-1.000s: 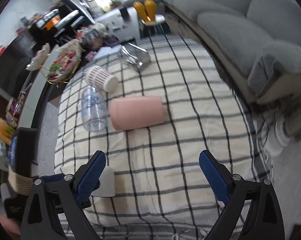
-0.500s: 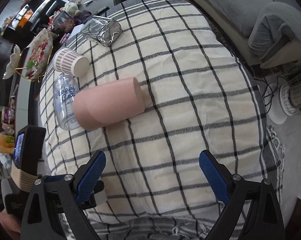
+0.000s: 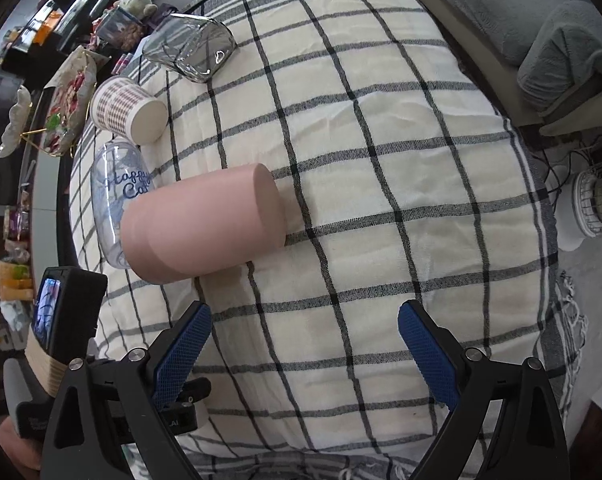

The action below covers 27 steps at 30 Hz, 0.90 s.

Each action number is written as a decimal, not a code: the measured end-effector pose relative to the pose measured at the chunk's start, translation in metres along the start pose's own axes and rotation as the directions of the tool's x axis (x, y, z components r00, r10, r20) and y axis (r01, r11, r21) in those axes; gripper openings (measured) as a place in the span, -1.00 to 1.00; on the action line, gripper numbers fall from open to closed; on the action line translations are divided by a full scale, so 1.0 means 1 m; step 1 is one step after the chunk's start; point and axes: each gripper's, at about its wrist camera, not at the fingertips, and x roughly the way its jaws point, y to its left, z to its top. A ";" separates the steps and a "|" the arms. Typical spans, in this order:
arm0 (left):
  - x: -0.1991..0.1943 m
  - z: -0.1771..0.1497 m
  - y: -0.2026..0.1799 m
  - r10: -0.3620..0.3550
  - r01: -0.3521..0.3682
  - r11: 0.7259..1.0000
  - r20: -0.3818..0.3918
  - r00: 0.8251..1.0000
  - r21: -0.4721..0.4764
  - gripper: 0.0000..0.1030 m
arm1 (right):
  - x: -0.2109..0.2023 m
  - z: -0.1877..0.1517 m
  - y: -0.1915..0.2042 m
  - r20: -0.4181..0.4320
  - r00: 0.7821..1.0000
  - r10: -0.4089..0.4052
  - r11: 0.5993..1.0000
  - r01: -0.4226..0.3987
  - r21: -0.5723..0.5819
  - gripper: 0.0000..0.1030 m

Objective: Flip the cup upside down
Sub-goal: 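Carry the white cup with the left gripper and lower it toward the tablecloth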

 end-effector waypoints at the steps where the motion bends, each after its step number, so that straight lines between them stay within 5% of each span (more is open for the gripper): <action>1: 0.001 0.000 0.000 0.003 -0.003 1.000 -0.005 1.000 0.001 0.33 | 0.001 0.000 -0.001 -0.003 1.000 0.001 1.000 -0.001 0.004 0.84; 14: 0.010 -0.024 -0.004 -0.002 0.001 1.000 0.039 0.999 0.022 0.28 | 0.001 -0.010 -0.001 -0.008 1.000 0.016 1.000 -0.016 0.010 0.84; 20: -0.010 -0.050 -0.003 0.005 -0.009 0.999 0.131 0.991 0.031 0.28 | -0.008 -0.016 0.001 0.001 1.000 0.027 1.000 -0.027 0.013 0.84; 24: -0.037 -0.073 -0.003 0.054 -0.064 0.998 0.280 0.958 0.029 0.28 | -0.021 -0.021 0.003 0.031 0.999 0.041 0.999 -0.041 0.007 0.84; 27: -0.056 -0.093 -0.002 0.074 -0.087 0.996 0.424 0.903 0.012 0.28 | -0.036 -0.028 0.005 0.089 0.995 0.046 0.999 -0.046 -0.004 0.84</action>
